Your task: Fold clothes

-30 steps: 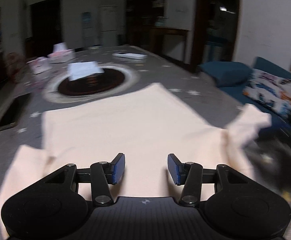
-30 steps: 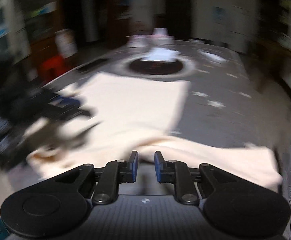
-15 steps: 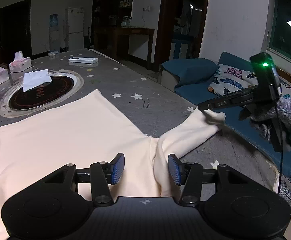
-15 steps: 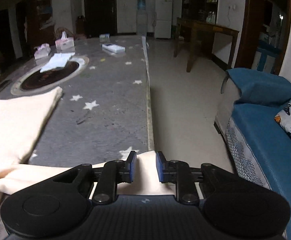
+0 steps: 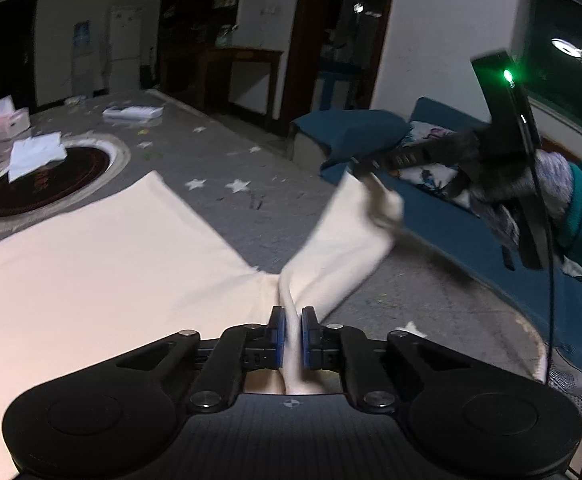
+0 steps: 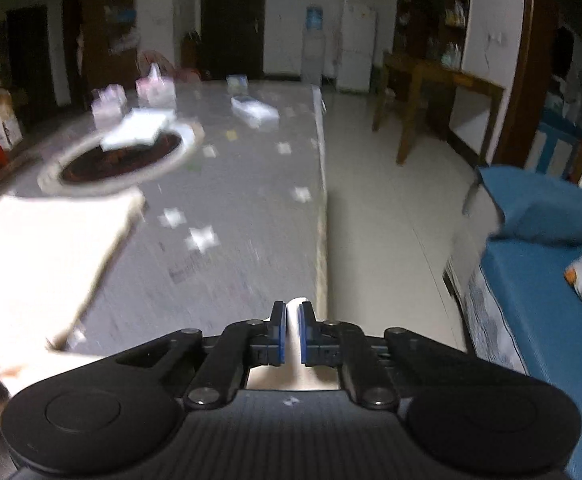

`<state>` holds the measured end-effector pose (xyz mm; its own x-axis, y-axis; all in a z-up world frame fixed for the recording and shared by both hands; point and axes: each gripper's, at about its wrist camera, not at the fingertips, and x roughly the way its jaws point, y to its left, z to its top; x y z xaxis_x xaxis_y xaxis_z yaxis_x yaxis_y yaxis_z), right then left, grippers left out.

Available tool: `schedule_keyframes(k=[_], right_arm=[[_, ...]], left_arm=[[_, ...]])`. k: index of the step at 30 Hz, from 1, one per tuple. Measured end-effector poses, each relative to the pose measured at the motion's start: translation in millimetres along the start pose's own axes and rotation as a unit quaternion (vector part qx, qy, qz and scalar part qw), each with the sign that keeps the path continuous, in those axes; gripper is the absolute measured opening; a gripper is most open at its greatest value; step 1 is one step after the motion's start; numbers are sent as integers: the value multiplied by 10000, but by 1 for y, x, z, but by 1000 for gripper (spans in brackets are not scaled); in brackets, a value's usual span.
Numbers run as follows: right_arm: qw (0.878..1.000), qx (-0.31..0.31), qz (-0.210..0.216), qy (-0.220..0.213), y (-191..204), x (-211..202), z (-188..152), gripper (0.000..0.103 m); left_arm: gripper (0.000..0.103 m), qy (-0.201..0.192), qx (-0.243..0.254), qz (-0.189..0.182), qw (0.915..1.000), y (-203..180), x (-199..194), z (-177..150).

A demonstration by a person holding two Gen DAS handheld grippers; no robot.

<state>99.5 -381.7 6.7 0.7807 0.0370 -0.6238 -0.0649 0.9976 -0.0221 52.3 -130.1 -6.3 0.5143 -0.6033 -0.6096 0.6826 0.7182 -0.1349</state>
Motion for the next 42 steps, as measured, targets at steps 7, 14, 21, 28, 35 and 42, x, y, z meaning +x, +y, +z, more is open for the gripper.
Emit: schedule_keyframes(k=[7, 14, 21, 28, 35, 42], right_arm=[[9961, 396, 86, -781, -22, -38, 1, 6], [9923, 1048, -479, -460, -60, -54, -44, 10], [9917, 1217, -348, -236, -54, -49, -61, 32], [9963, 849, 28, -103, -20, -33, -57, 38], [9983, 391, 400, 132, 19, -16, -51, 45], [9955, -39, 950, 19, 68, -29, -43, 59]], left_arm=[[4, -392, 537, -622, 9958, -18, -16, -6], [7, -227, 1300, -954, 9867, -46, -19, -24], [35, -137, 762, -540, 9955, -38, -6, -12], [38, 307, 377, -550, 9973, -36, 1, -25], [44, 95, 219, -500, 9985, -27, -26, -29], [44, -458, -309, 614, 9966, 28, -76, -31]])
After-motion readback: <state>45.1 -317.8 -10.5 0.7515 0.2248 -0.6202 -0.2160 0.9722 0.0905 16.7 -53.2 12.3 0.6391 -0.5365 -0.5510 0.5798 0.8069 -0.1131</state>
